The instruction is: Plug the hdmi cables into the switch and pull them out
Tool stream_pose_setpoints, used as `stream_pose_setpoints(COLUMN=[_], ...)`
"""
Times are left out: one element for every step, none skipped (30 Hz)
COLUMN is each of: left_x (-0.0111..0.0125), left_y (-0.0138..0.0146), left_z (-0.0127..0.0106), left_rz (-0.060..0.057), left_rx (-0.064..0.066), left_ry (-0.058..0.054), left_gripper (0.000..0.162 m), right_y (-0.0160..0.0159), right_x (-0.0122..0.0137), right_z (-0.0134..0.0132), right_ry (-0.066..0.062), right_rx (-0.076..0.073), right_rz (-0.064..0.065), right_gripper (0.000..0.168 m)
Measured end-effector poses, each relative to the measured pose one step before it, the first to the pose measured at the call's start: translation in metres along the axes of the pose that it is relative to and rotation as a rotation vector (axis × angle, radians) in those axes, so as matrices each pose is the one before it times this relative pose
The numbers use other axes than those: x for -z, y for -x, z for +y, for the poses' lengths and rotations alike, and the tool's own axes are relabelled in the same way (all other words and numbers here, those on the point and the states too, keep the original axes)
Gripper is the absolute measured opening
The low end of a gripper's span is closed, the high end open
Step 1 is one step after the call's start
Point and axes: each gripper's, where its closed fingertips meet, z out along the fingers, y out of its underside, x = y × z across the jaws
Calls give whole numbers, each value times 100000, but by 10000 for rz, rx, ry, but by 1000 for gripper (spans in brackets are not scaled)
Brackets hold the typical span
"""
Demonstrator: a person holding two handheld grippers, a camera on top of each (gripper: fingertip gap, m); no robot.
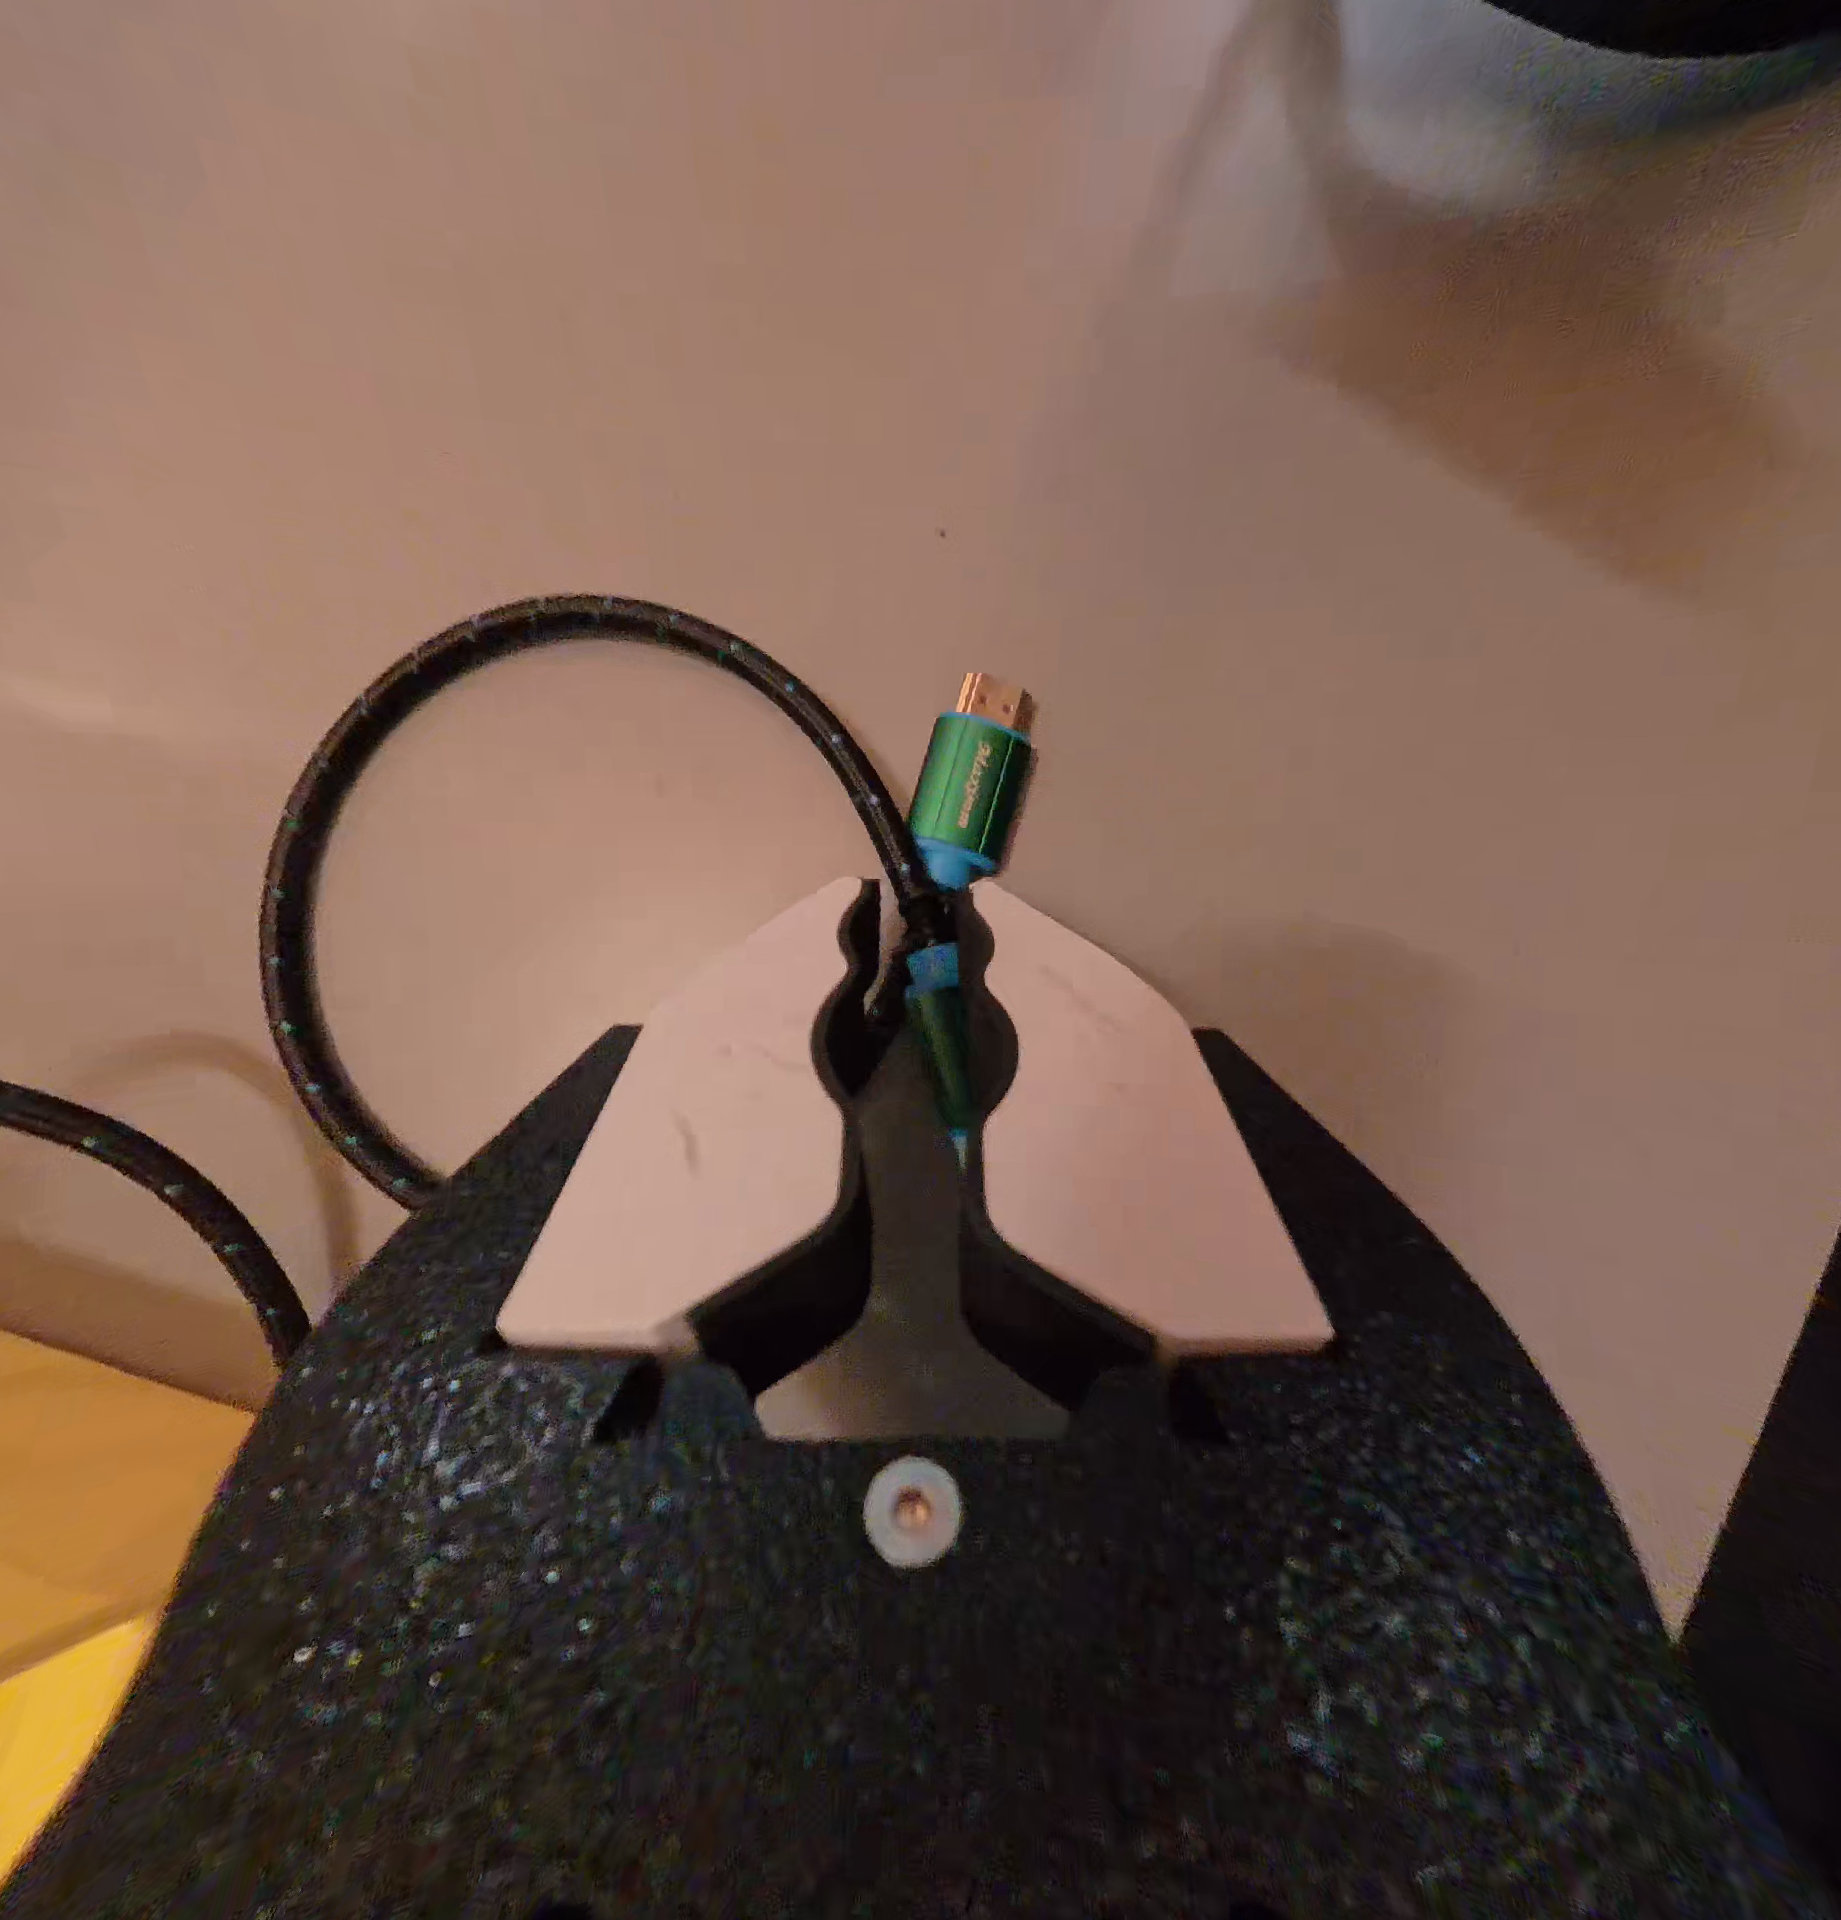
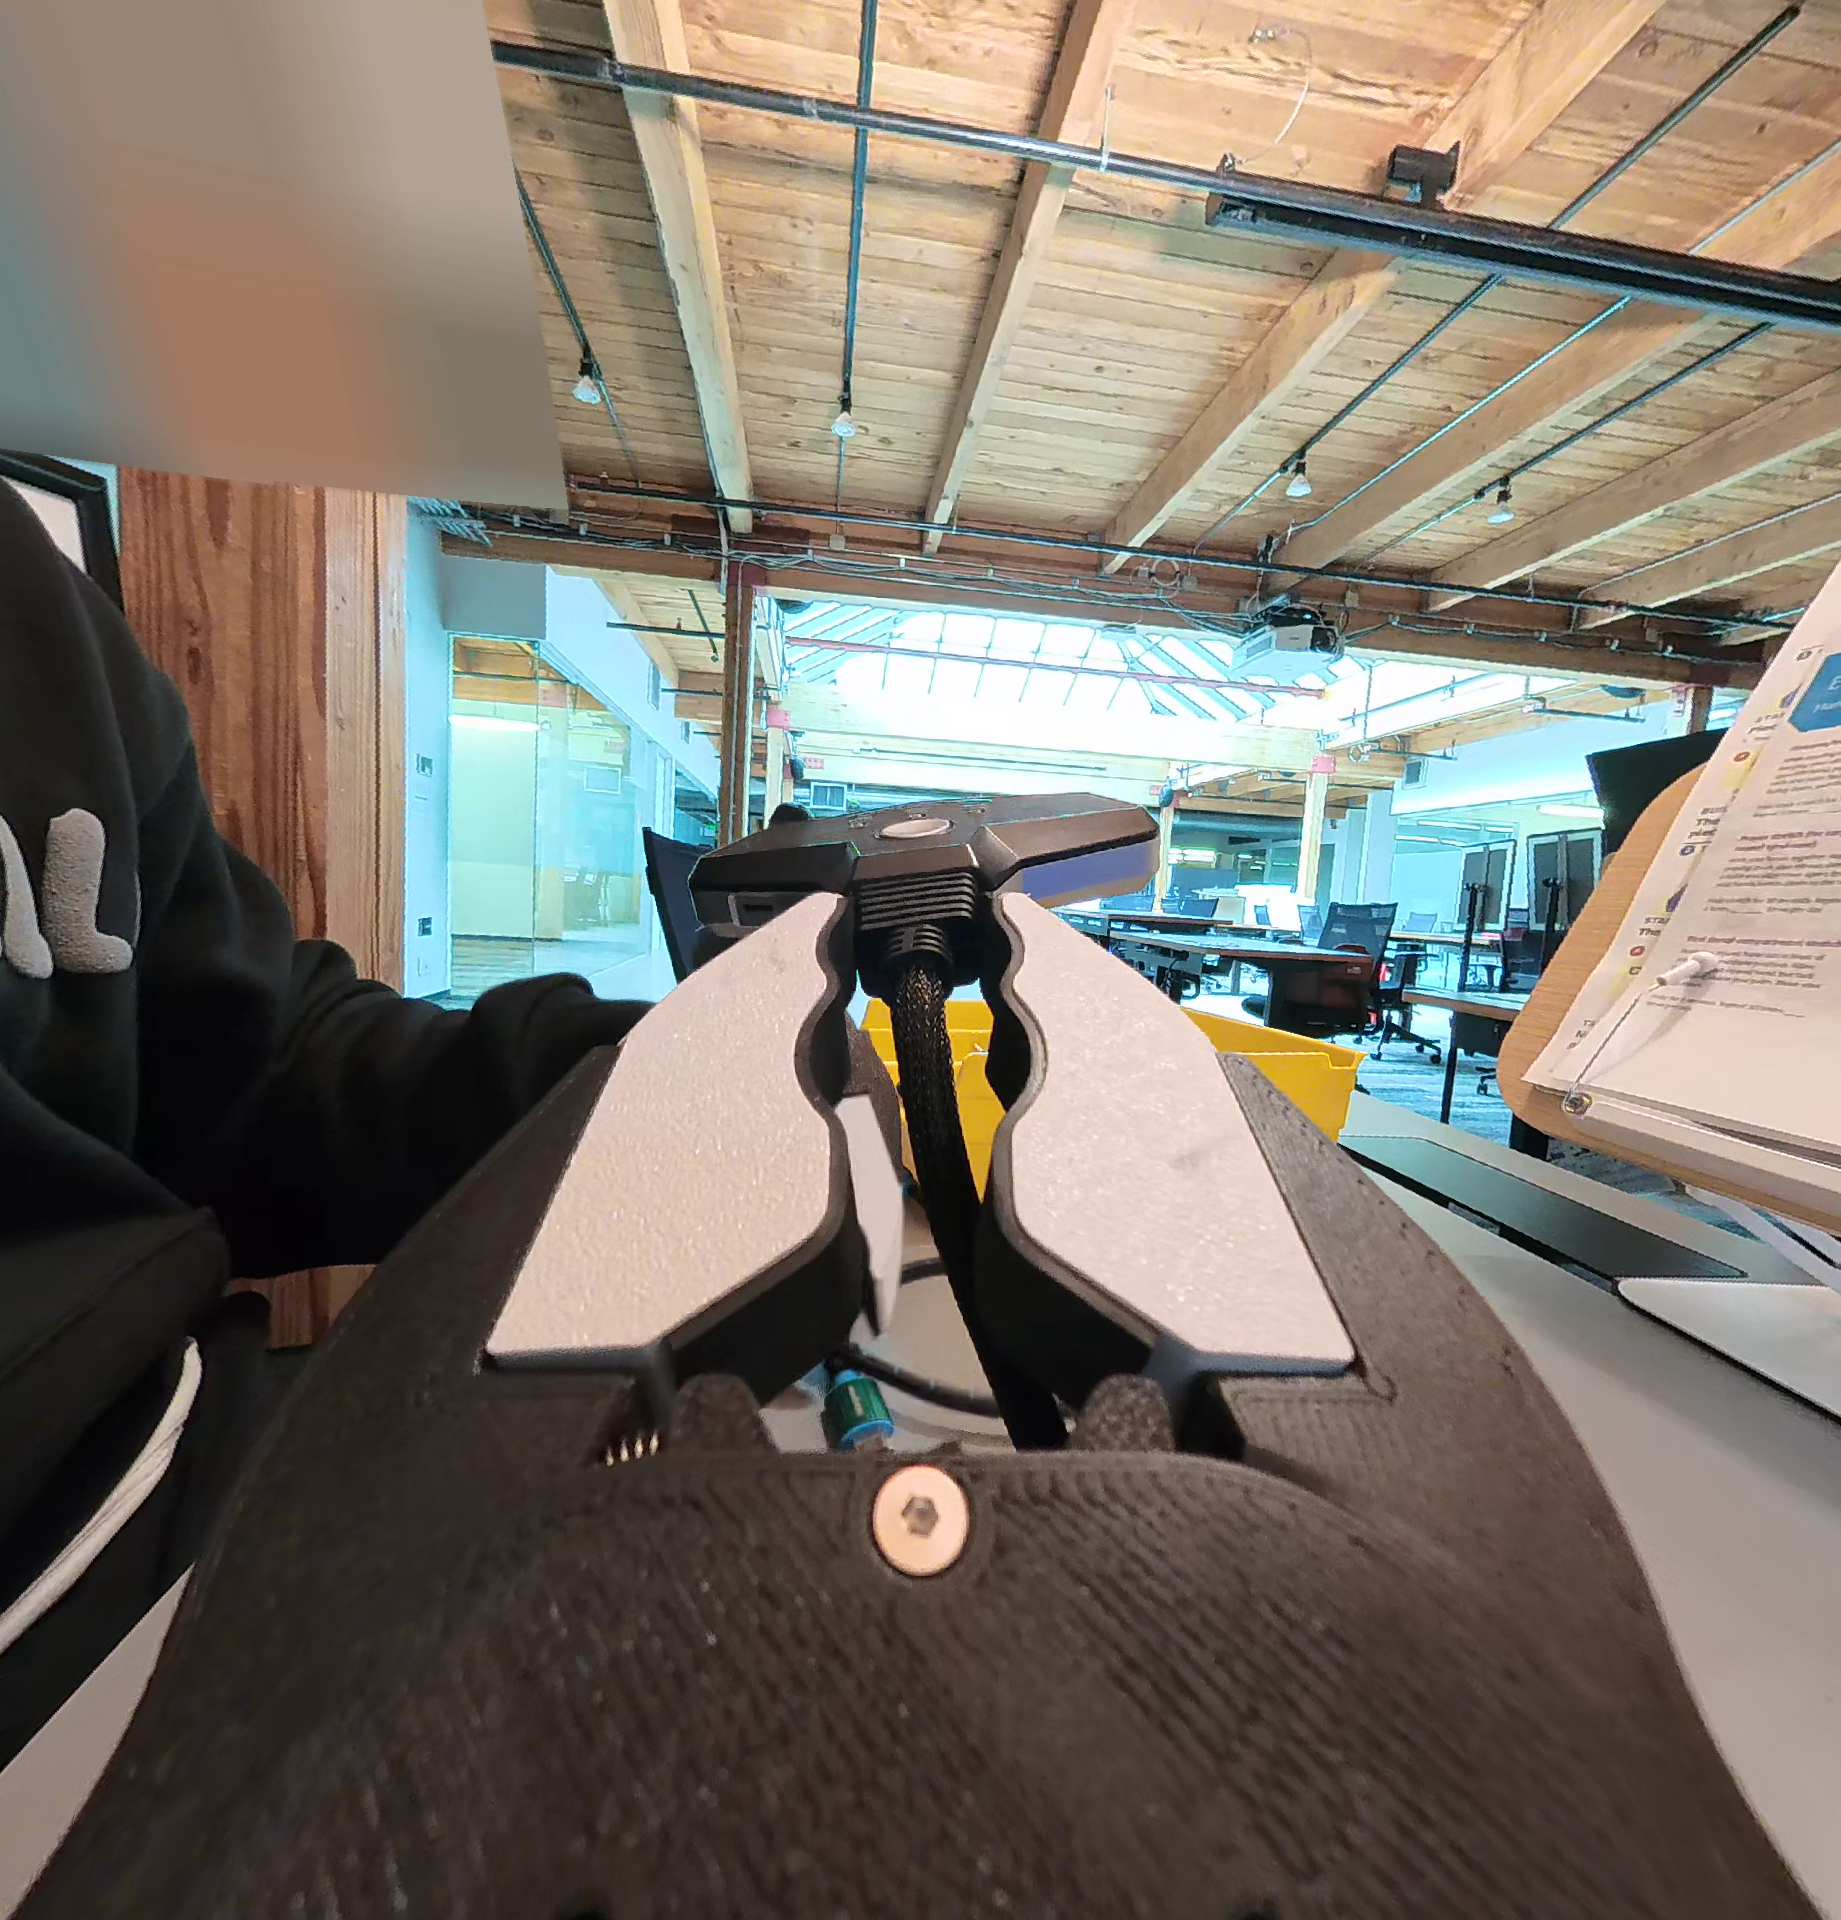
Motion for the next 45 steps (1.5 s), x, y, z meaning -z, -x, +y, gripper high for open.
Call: stream_pose_setpoints(left_x=[25, 55, 59, 10, -62, -162, -245, -316, -344, -341, -359, -299, -204, -116, -96, -87, -58, -15, -8, 2, -2, -2, 10, 3, -15, -46, -44, -11, 11, 0, 6, -41, -77, -46, -5, -14, 50, 208, 287, 375, 446, 500, 530, 495, 418], left_y=[74, -40, -273, -388, -349, -211, -115, -16, 48, 56, 20, -17, 11, 86, 99, 119, 67, 11, 25, 5, 10, 18, 24, 18, 28, 54, 38, 6, 8, 13, 20, 116, 133, 36, -11, -64, -76, 24, 43, 7, 59, 16, -60, -59, -89], left_z=[-460, -381, -242, -163, -68, 23, 49, 78, 119, 125, 96, 15, -71, -67, -22, -20, 1, 3, -6, -9, -16, -4, -10, -2, -23, -70, -76, -26, -5, 5, -8, -33, -58, -38, -7, 48, 46, -119, -220, -332, -442, -482, -451, -474, -405], left_rz=[-203, -81, 119, 219, 217, 167, 137, 107, 66, 38, 23, 33, 40, 43, 73, 71, 115, 119, 55, 16, -21, -44, -43, -17, -13, -73, -90, -63, -56, -64, -89, -167, -180, -24, 127, 294, 401, 307, 266, 259, 170, 117, 80, -16, -72], left_rx=[-371, -434, -451, -420, -354, -253, -189, -137, -113, -126, -113, -52, 68, 212, 258, 277, 252, 132, -13, -56, -14, -4, -7, -5, -27, -27, 6, 15, -3, 4, 2, 38, 153, 169, 154, 250, 327, 299, 292, 271, 246, 209, 149, 97, 23], left_ry=[-234, -160, -49, 16, 72, 120, 103, 94, 118, 132, 138, 119, 83, 83, 77, 43, 13, -17, -52, -52, -46, -57, -81, -97, -131, -205, -242, -205, -160, -99, -24, 3, -1, 35, 46, 2, -53, -165, -267, -338, -383, -340, -259, -220, -146], left_gripper=[17, 24, 29, 30, 31, 32, 32, 32, 31, 30, 29, 31, 29, 27, 25, 22, 21, 20, 20, 20, 20, 20, 20, 20, 20, 21, 21, 21, 21, 21, 21, 21, 21, 21, 21, 21, 21, 20, 20, 20, 20, 20, 20, 20, 21], right_y=[28, 5, -7, 13, 39, 14, 17, 17, 7, -6, 31, 25, -37, 19, 4, -35, 43, -13, -9, -30, 25, 74, 24, 57, -32, 63, 78, 25, -8, -46, -32, -53, -4, -58, -47, -15, -89, -53, 1, -25, 7, 2, 10, 20, 15], right_x=[-7, -6, -6, -2, -19, -29, -20, -16, -5, 7, 5, 9, 10, -23, 2, 16, -30, 7, -12, 22, -24, -15, -28, -3, -6, 38, -20, -40, 15, -13, -11, 8, 34, -5, -12, 45, -27, 36, 85, 103, 76, 31, 55, 28, -21], right_z=[16, -12, 4, 12, 23, 19, 35, 29, 4, -4, -20, -26, -11, 0, 22, 33, 59, 59, 39, 45, -3, -46, -22, -8, 6, 82, 48, 28, 133, 98, 71, 46, 77, 47, 67, 8, -19, -35, -70, -124, -113, -132, -162, -92, -62], right_ry=[8, -2, 0, 6, 14, 16, 15, 19, 9, -6, -11, -13, -10, -6, 5, 15, 14, 23, 17, 11, 0, -16, -15, -10, 0, 16, 32, 38, 43, 38, 36, 35, 32, 41, 30, 6, -14, -30, -34, -55, -63, -71, -81, -54, -26], right_rx=[5, 2, -1, -8, -8, 7, 12, 1, 13, 16, -15, -13, 9, 7, -25, -3, 20, -5, -17, -3, 17, -4, -10, 10, -1, -2, -1, -1, -1, -27, -56, -25, 23, 18, 6, 7, 14, 26, 25, 25, 4, -24, -23, -29, -39], right_rz=[-13, -5, 1, -11, -26, -9, -2, -13, 4, 12, -27, -18, 23, 9, -27, -25, 2, 8, -16, -17, 10, -7, -13, -5, -2, -6, -15, -15, -6, -2, -9, 11, 30, 34, 34, 35, 39, 32, 33, 39, 16, -9, -22, -34, -57], right_gripper=[23, 23, 23, 23, 23, 23, 23, 23, 23, 23, 23, 23, 23, 23, 23, 24, 23, 23, 23, 23, 23, 23, 23, 23, 23, 23, 23, 23, 23, 23, 23, 23, 23, 23, 23, 23, 23, 23, 23, 24, 24, 23, 23, 23, 23])
